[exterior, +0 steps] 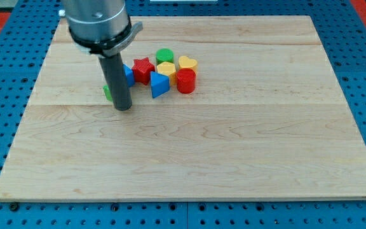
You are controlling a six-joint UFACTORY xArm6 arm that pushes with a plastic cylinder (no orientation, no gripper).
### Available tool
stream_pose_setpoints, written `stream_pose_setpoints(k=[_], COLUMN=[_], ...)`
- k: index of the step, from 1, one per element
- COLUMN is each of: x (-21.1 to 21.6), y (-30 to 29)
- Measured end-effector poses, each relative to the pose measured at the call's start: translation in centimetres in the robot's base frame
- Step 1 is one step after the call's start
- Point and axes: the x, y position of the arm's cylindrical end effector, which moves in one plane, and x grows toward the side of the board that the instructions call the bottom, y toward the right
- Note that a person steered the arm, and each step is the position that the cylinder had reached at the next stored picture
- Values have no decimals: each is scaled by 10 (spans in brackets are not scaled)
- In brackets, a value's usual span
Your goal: Place the blue cube to the left of the red star
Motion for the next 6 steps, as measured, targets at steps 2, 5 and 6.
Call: stream_pose_setpoints(k=[2,5,6], x=[34,-32,-33], y=[-64,18,-11])
